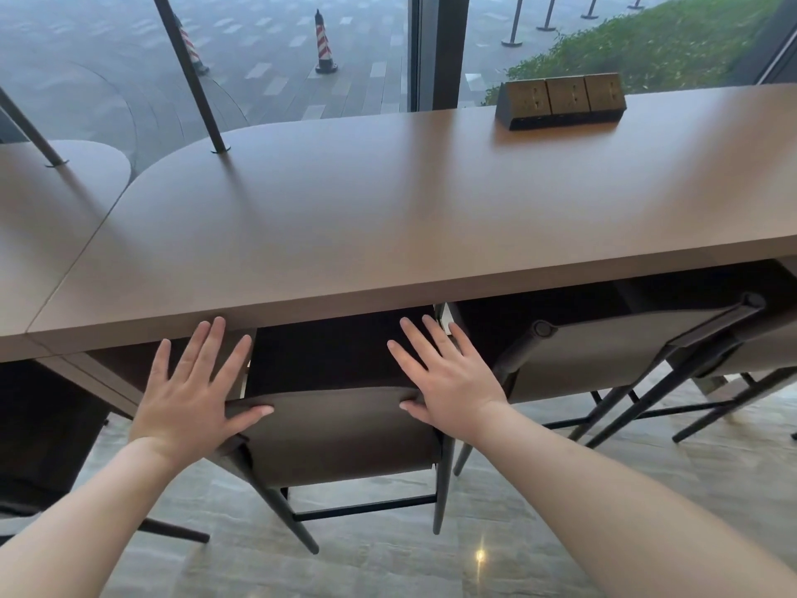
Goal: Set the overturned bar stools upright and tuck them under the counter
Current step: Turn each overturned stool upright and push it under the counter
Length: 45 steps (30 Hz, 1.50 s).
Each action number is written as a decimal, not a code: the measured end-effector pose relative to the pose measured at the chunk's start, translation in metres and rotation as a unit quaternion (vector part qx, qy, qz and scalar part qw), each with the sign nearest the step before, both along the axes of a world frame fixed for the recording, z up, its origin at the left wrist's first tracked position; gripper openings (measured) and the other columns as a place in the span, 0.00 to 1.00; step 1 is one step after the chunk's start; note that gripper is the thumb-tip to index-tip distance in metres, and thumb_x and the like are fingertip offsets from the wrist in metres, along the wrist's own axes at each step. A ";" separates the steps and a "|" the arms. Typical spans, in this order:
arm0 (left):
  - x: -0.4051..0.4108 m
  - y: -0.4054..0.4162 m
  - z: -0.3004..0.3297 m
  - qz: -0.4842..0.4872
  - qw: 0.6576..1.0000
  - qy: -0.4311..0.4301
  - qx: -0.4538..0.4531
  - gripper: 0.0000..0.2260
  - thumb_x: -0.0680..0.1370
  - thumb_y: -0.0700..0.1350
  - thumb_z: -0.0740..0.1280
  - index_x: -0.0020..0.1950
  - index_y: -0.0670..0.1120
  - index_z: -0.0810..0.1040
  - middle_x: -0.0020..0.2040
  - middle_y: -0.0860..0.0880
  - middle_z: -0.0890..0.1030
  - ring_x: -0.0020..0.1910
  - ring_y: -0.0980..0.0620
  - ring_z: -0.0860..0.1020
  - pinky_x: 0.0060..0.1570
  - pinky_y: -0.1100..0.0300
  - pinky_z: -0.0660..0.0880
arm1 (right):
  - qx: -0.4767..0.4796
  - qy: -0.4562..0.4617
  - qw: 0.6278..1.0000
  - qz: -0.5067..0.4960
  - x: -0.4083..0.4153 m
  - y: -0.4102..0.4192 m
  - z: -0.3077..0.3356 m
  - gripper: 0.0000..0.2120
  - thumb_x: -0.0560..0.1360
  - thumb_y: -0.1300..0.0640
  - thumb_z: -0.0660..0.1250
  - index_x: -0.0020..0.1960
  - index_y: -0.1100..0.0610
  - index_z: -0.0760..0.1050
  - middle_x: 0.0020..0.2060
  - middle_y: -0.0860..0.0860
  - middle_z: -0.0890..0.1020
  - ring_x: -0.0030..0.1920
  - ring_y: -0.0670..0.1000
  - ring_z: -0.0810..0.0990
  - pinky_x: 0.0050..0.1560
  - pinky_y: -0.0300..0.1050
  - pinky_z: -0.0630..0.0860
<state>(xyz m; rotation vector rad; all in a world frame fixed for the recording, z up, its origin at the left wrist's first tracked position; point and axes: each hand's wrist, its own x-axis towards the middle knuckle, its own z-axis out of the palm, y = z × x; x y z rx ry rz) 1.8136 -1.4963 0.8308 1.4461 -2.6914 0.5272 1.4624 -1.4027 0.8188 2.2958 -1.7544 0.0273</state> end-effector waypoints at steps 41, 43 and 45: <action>0.018 -0.003 -0.033 -0.016 1.000 0.014 0.016 0.43 0.74 0.73 0.52 0.81 0.49 0.51 0.81 0.40 0.47 0.80 0.42 0.46 0.75 0.44 0.41 | -0.032 0.049 0.998 0.035 0.010 -0.007 -0.026 0.39 0.75 0.38 0.66 0.78 0.55 0.58 0.78 0.59 0.59 0.76 0.62 0.59 0.74 0.62 0.56; 0.018 0.001 -0.039 -0.001 1.000 0.020 0.018 0.43 0.74 0.73 0.52 0.81 0.48 0.52 0.81 0.39 0.48 0.80 0.41 0.47 0.75 0.44 0.41 | -0.029 0.051 0.998 0.036 0.010 -0.008 -0.030 0.38 0.75 0.38 0.66 0.78 0.55 0.59 0.78 0.59 0.59 0.76 0.61 0.59 0.74 0.62 0.56; 0.017 0.001 -0.040 0.009 1.000 0.025 0.014 0.43 0.74 0.73 0.52 0.81 0.48 0.52 0.81 0.39 0.48 0.80 0.41 0.46 0.75 0.44 0.40 | -0.029 0.054 0.998 0.034 0.008 -0.013 -0.030 0.38 0.75 0.38 0.66 0.78 0.55 0.60 0.78 0.59 0.60 0.76 0.61 0.59 0.74 0.62 0.56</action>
